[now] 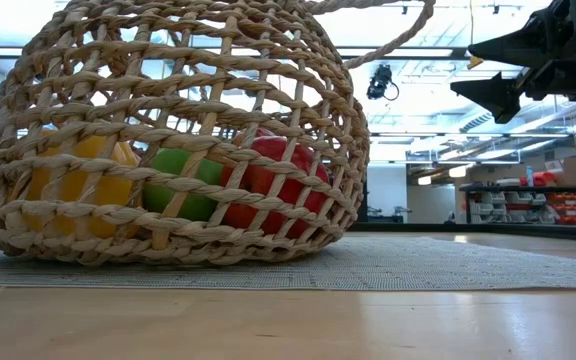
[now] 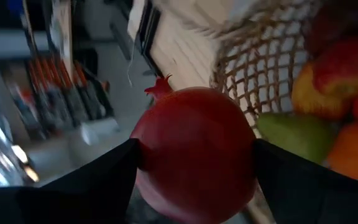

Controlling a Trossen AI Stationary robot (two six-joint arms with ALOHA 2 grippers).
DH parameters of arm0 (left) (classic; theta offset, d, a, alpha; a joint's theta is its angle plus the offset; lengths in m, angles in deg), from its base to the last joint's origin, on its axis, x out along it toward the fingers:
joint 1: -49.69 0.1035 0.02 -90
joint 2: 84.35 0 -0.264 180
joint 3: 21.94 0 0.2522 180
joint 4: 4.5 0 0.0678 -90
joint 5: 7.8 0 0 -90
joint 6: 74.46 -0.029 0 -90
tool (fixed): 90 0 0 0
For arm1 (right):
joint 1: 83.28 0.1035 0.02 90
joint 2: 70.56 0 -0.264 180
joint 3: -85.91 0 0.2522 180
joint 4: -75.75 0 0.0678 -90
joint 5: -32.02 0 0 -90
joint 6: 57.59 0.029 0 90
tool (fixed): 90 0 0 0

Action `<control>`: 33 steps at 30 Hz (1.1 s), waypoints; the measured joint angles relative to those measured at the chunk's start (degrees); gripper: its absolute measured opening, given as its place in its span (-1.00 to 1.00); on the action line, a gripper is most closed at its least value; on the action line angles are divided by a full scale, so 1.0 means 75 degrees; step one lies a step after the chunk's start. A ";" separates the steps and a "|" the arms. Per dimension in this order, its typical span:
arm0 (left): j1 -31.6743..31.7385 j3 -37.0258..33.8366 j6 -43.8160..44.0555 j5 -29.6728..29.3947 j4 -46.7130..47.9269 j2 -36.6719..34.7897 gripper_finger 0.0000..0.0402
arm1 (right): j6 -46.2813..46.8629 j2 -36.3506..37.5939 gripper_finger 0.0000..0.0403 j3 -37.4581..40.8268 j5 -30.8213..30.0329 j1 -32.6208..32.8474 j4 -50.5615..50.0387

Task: Build produce basket
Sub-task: Put the red pomegranate into the brown woven basket

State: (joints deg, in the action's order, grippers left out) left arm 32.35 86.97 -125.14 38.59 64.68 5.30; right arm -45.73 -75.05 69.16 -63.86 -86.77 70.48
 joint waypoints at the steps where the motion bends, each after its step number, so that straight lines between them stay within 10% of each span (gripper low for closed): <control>1: 0.0069 0.0000 0.0404 0.0025 -0.0001 0.0000 0.51 | 0.0002 0.0002 0.73 -0.0002 -0.0001 0.0000 0.0003; 9: 0.0568 0.0000 0.4041 0.1274 0.0275 -0.0003 0.52 | 0.0000 0.0003 0.73 0.0001 -0.0001 0.0000 0.0000; 17: 0.1475 0.0000 0.7968 0.4161 0.1175 0.0023 0.52 | 0.0002 0.0000 0.73 0.0000 0.0000 0.0000 0.0000; 33: 0.2346 0.0003 0.7569 0.6047 0.2377 0.0836 0.57 | -0.0001 -0.0017 0.73 0.0003 0.0014 0.0000 0.0125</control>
State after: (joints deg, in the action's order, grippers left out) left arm 49.94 86.99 -68.38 83.94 82.51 11.57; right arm -45.74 -75.18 69.19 -63.76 -86.77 71.42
